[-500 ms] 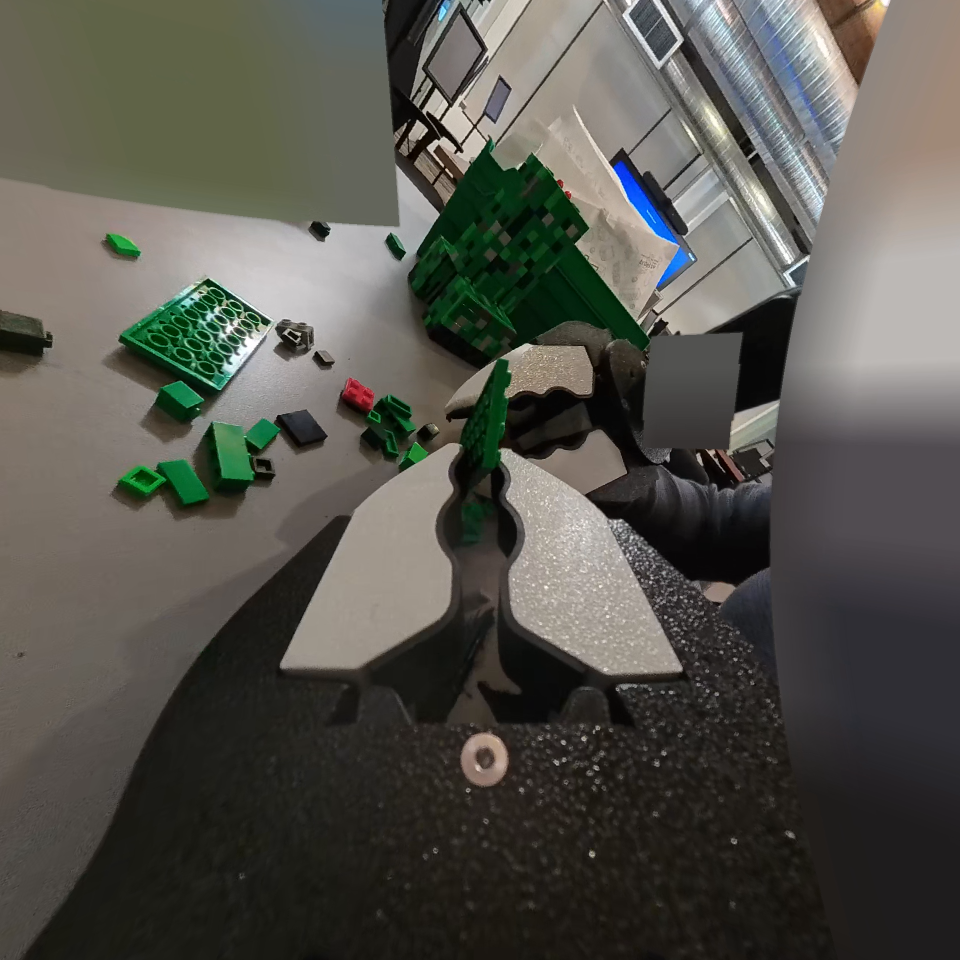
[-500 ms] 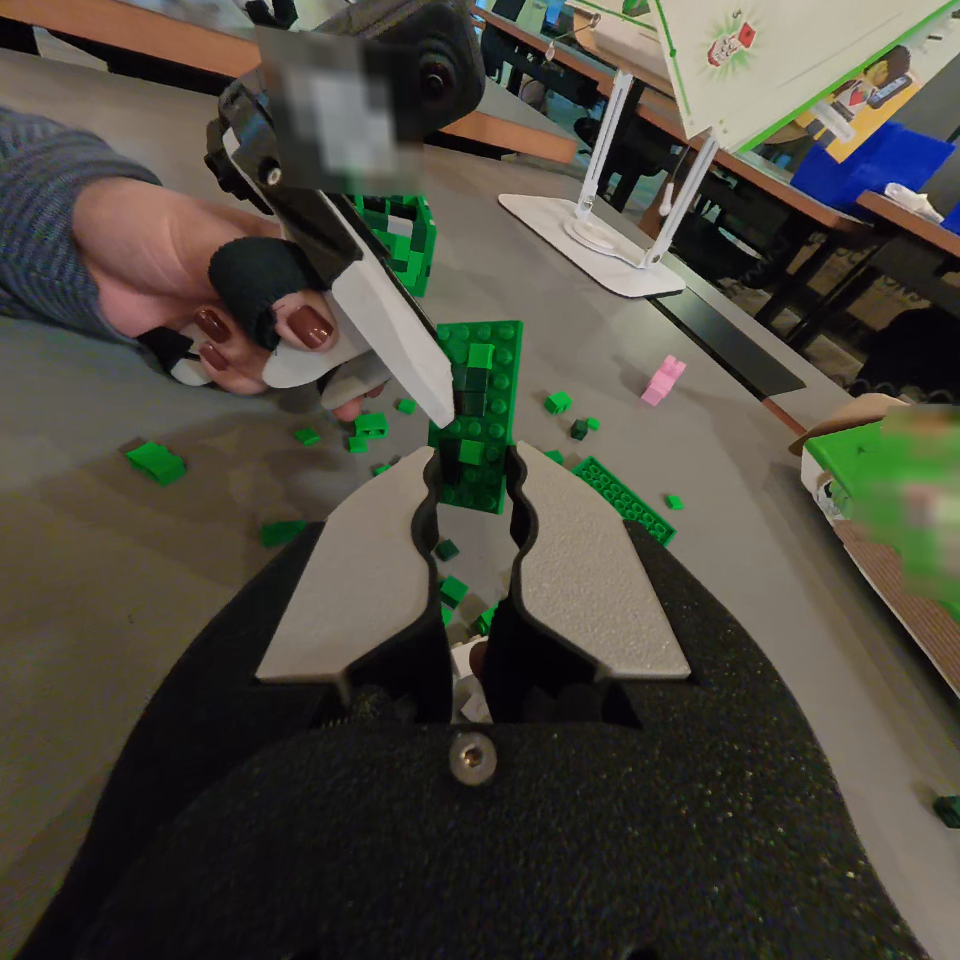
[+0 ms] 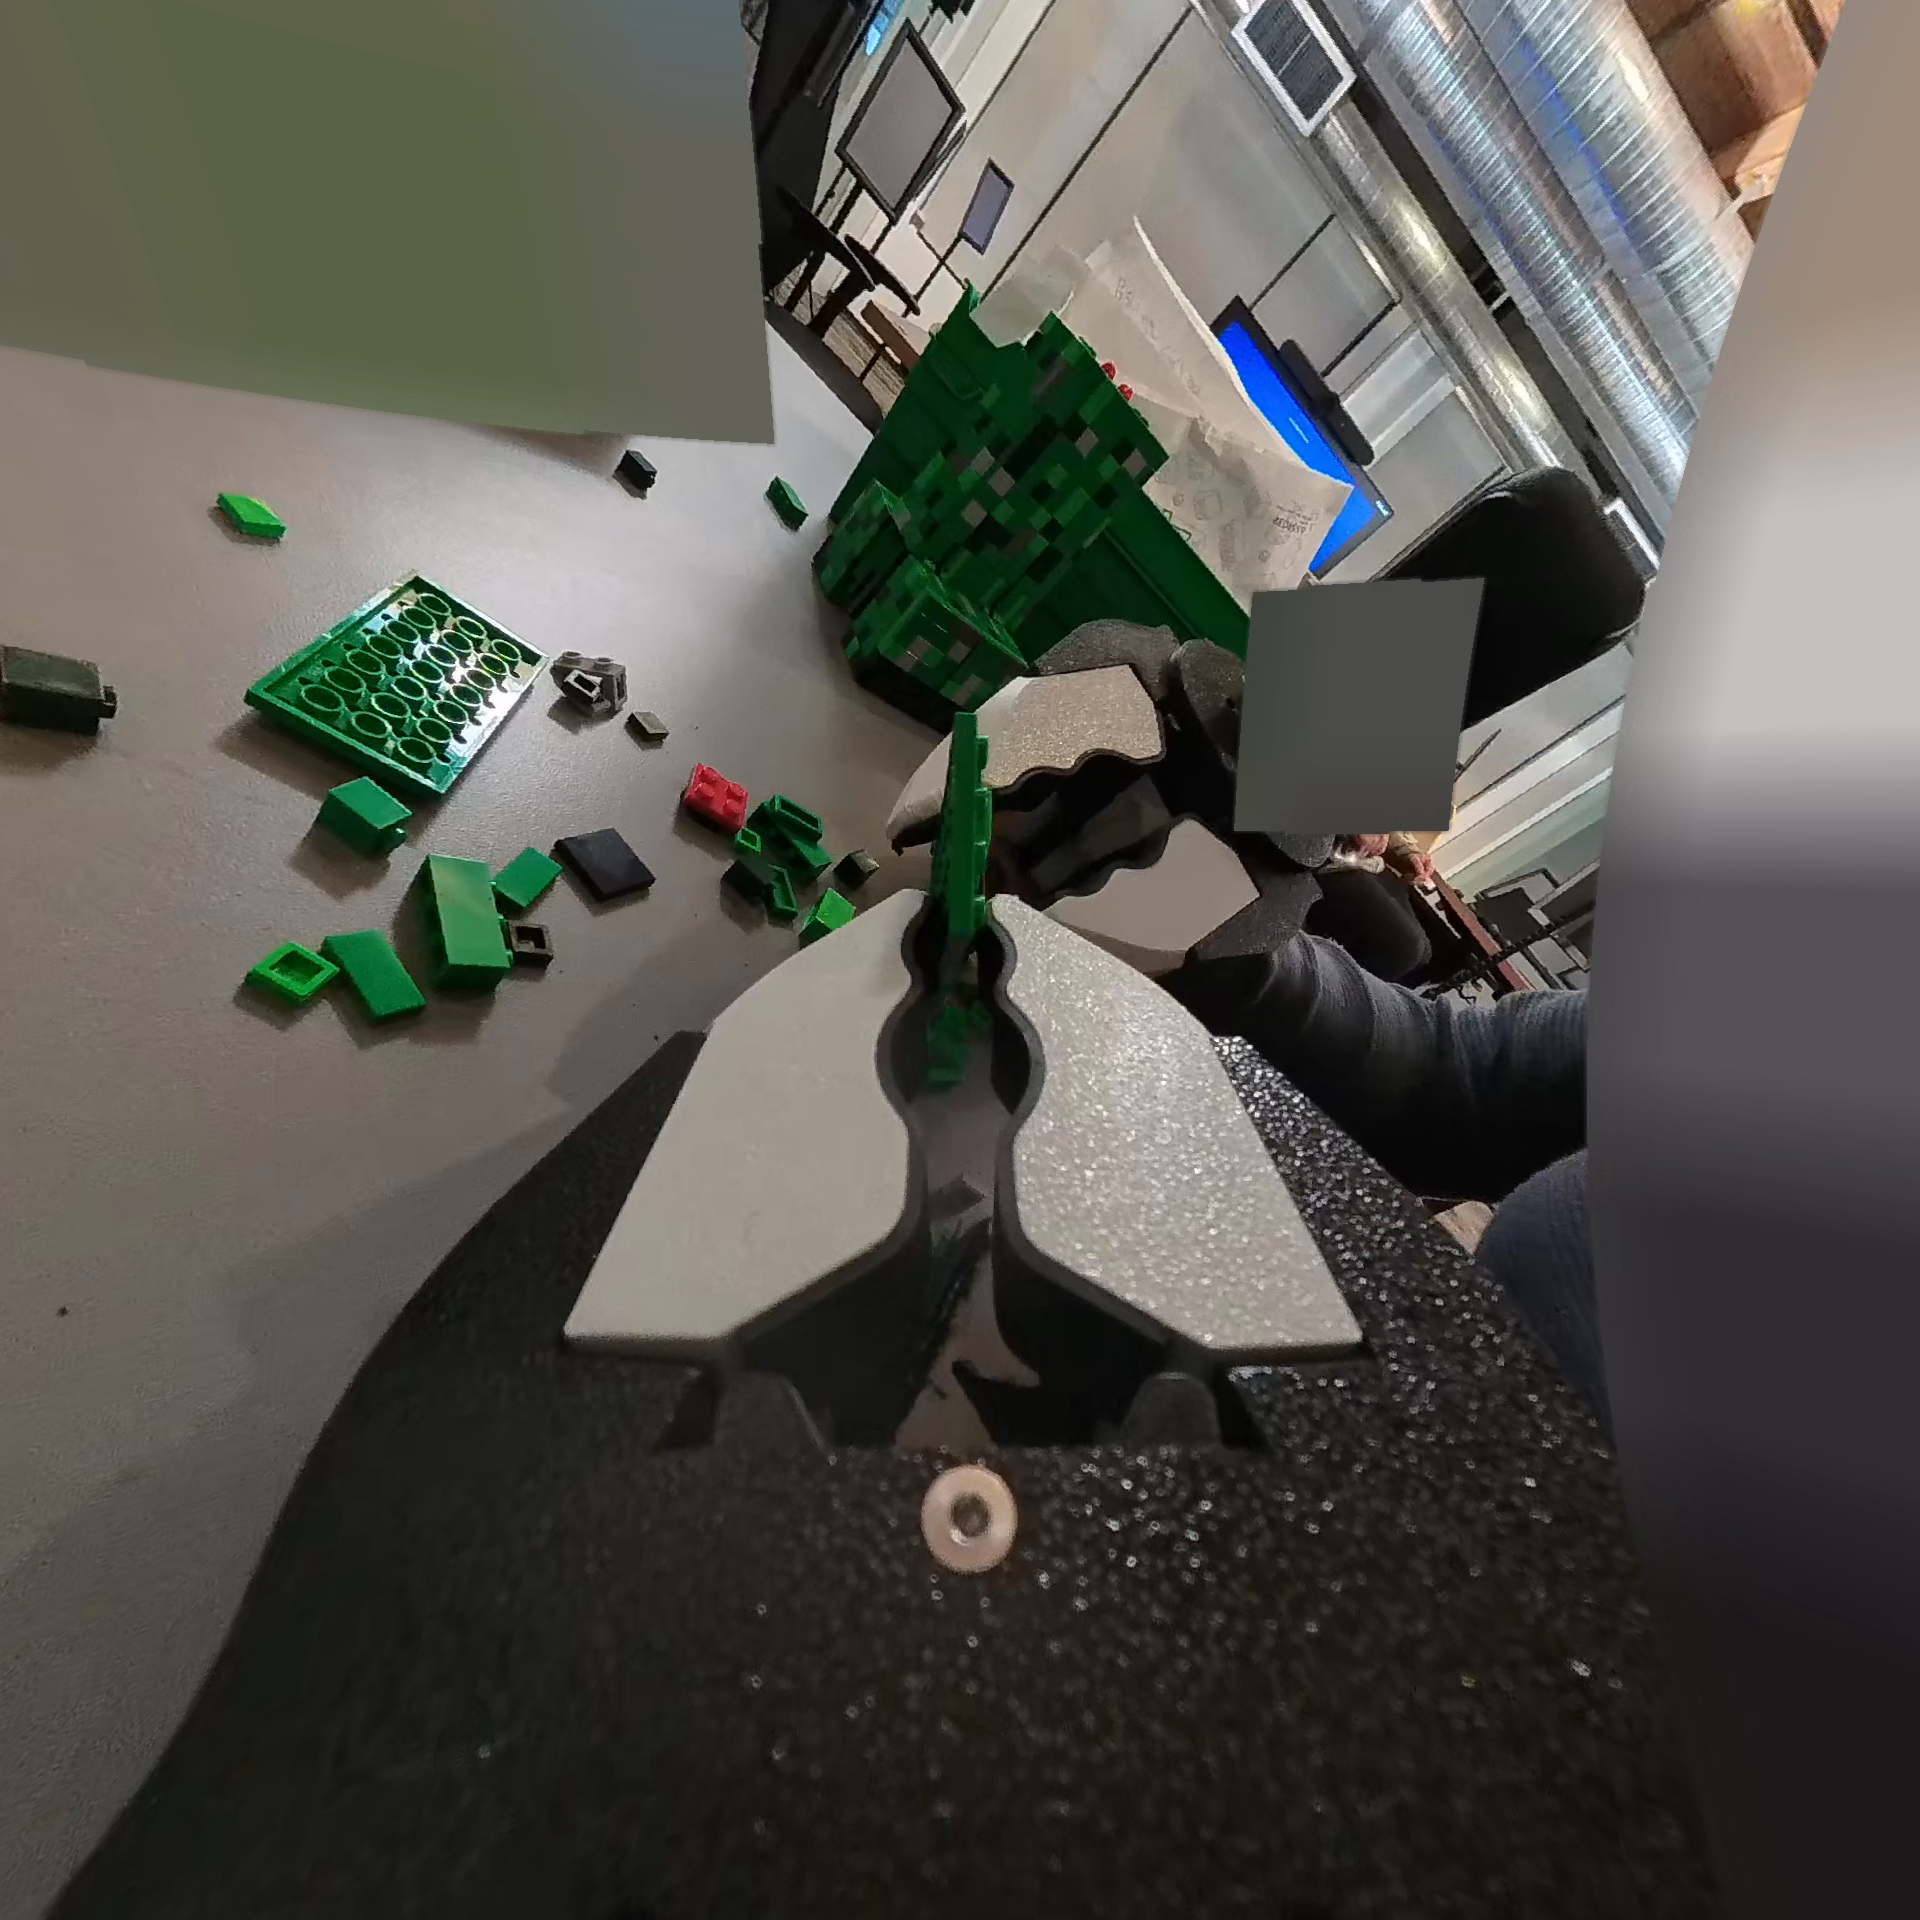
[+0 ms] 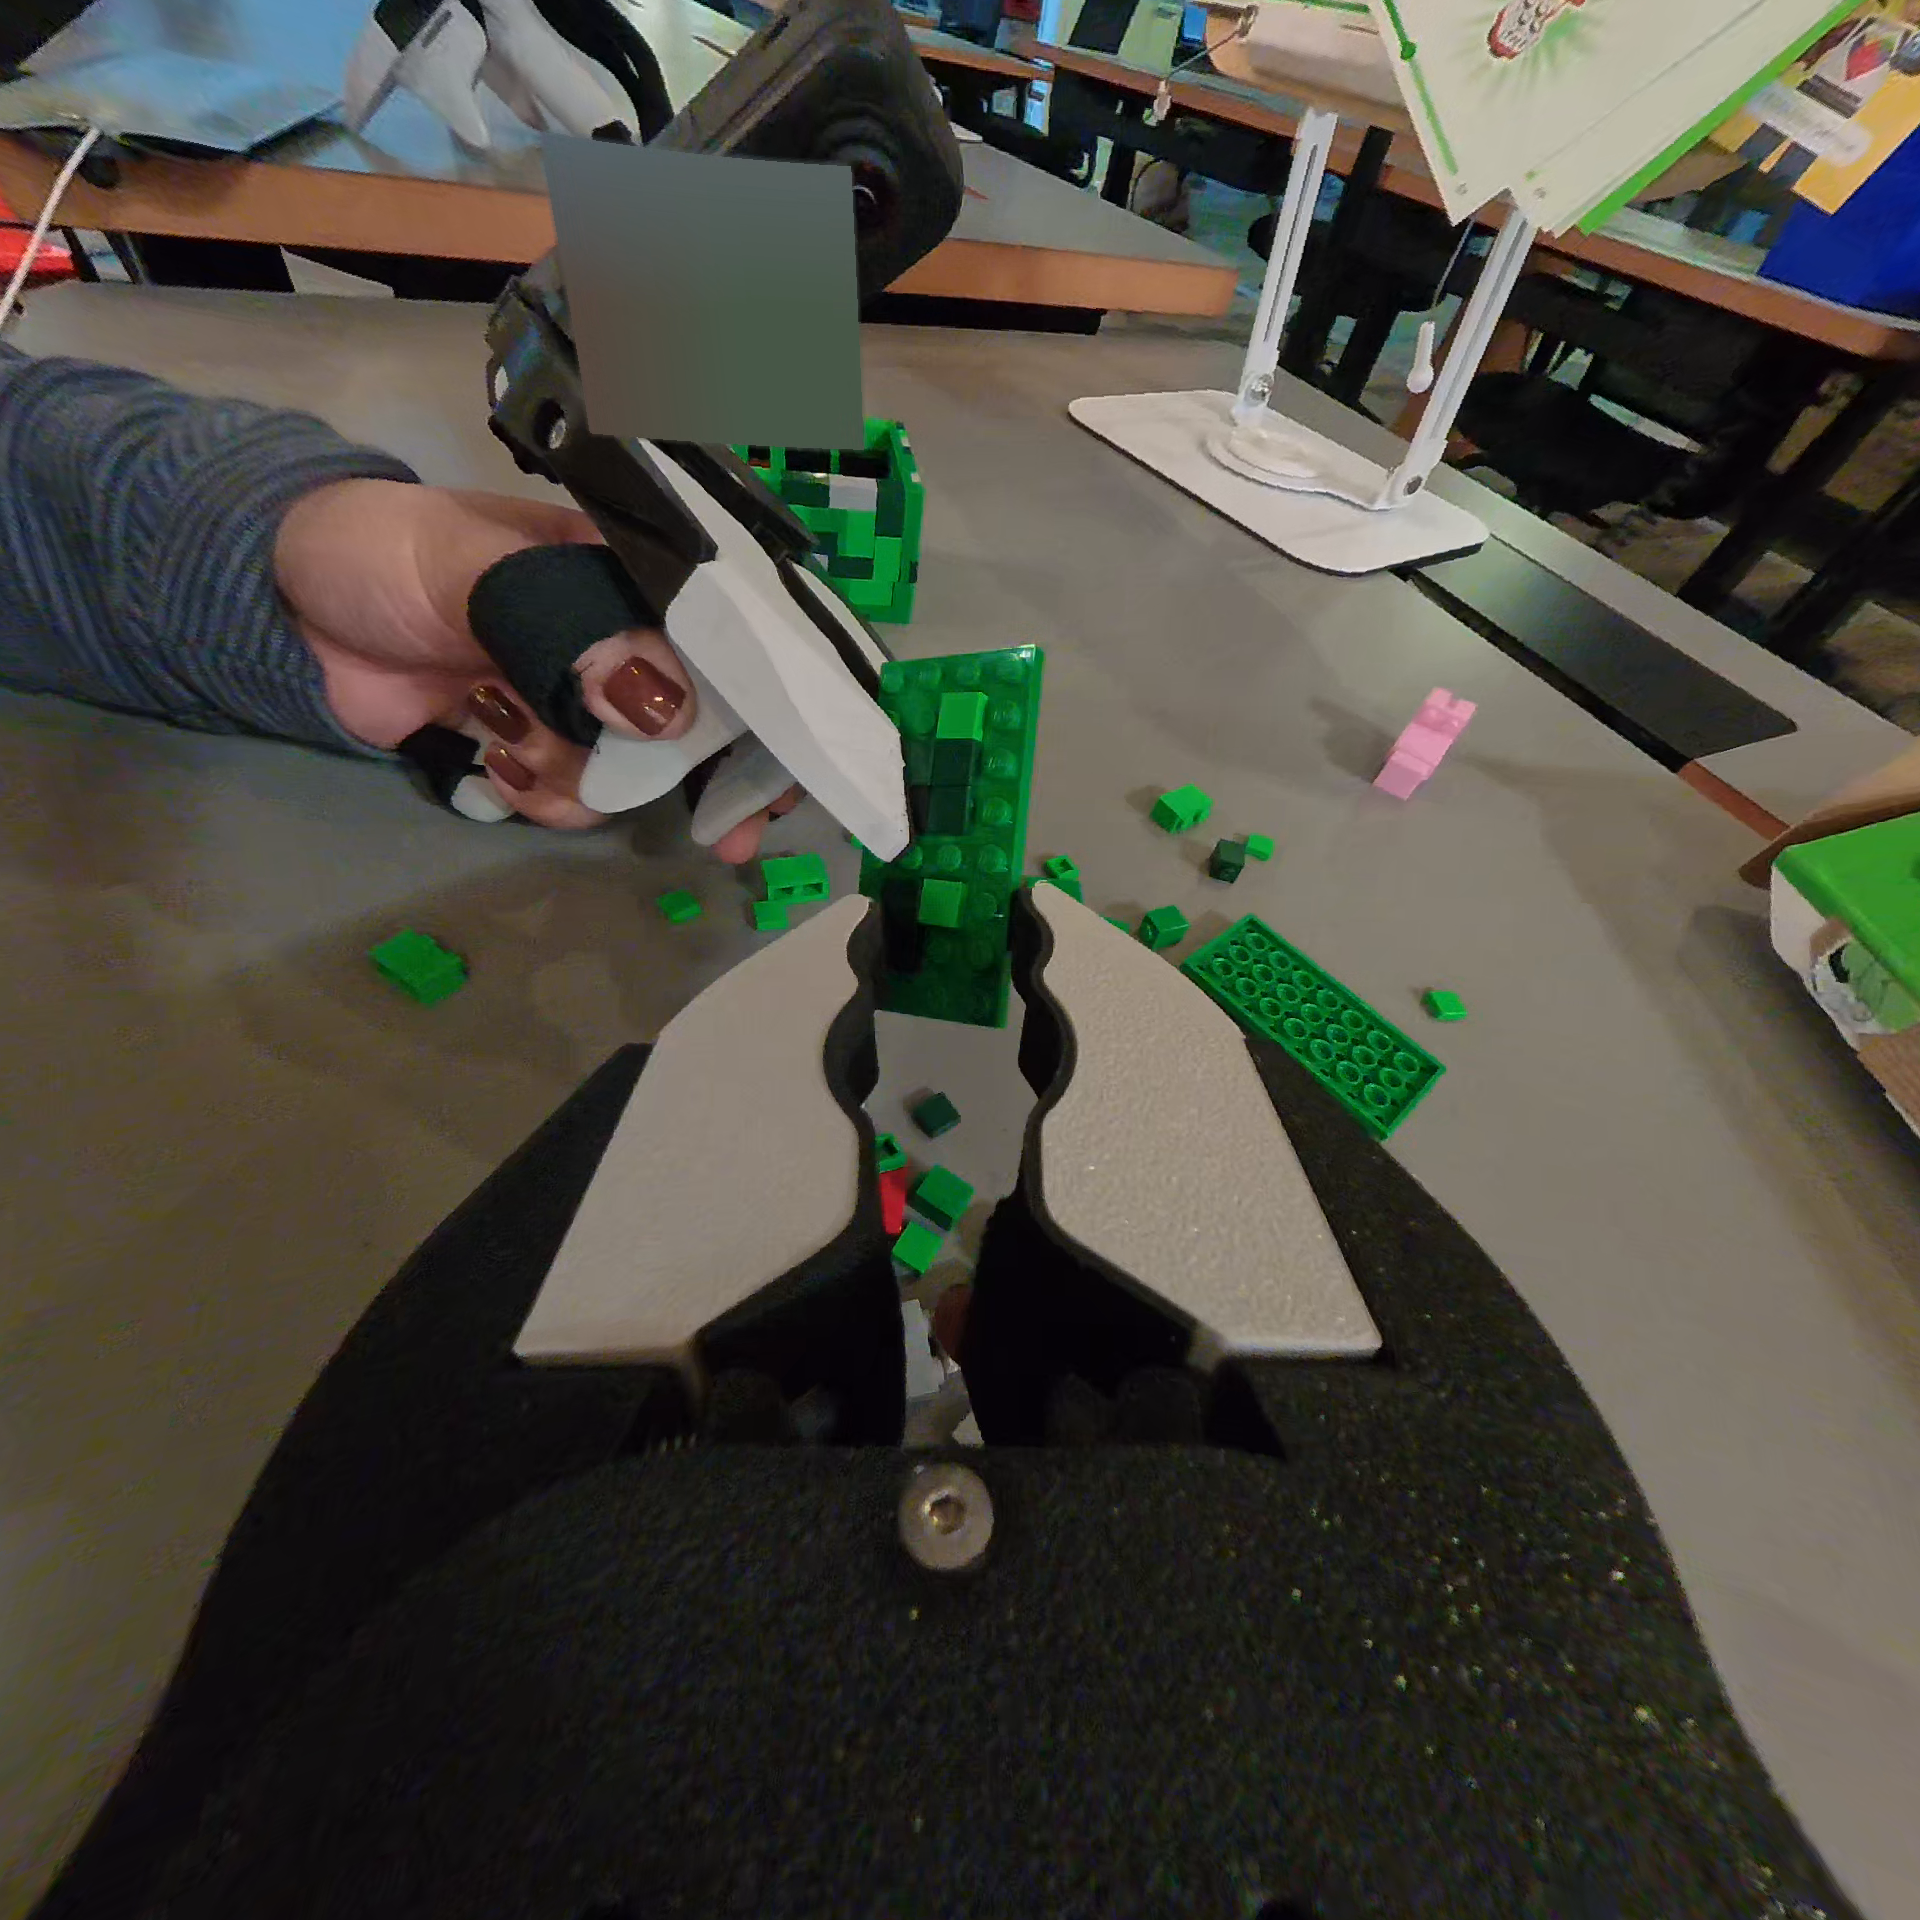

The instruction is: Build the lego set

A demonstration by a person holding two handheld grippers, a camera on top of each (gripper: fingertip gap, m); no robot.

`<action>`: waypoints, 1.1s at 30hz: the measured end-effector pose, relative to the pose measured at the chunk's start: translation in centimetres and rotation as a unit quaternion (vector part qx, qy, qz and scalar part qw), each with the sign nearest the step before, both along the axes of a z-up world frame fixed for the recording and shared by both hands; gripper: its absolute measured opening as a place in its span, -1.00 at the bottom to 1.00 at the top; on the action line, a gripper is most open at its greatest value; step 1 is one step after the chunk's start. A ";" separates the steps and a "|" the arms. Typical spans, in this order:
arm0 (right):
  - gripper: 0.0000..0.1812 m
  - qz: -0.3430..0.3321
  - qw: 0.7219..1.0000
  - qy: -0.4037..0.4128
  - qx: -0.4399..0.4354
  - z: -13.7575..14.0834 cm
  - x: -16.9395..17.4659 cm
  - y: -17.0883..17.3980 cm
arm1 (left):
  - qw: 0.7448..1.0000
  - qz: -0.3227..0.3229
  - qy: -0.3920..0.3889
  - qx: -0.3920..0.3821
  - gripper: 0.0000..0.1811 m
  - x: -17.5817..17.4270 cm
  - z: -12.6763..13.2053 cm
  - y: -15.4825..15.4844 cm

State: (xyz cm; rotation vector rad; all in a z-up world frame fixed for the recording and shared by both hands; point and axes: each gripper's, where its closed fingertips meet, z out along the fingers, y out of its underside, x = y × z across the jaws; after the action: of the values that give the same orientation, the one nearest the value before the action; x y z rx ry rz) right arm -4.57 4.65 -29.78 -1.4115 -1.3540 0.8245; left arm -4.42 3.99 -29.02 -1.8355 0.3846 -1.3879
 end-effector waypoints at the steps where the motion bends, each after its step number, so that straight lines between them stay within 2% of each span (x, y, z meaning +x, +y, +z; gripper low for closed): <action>1: -0.75 0.001 1.000 0.001 0.000 0.0 0.0 0.0 | 1.000 -0.001 -0.001 0.000 -0.94 0.0 0.0 0.0; 24: -0.76 0.076 0.990 0.035 -0.112 0.7 0.5 -0.8 | 0.999 -0.030 -0.005 0.023 -0.94 0.5 0.5 -0.7; 33: -0.80 0.105 0.977 0.053 -0.181 1.1 0.8 -1.1 | 0.998 -0.032 0.012 0.044 -0.94 0.6 0.5 -0.9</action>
State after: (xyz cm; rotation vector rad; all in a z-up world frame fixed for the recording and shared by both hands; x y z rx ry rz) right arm -3.81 3.59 -28.70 -1.4878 -1.3306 1.3206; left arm -3.81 3.08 -28.50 -1.7833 0.5134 -1.3723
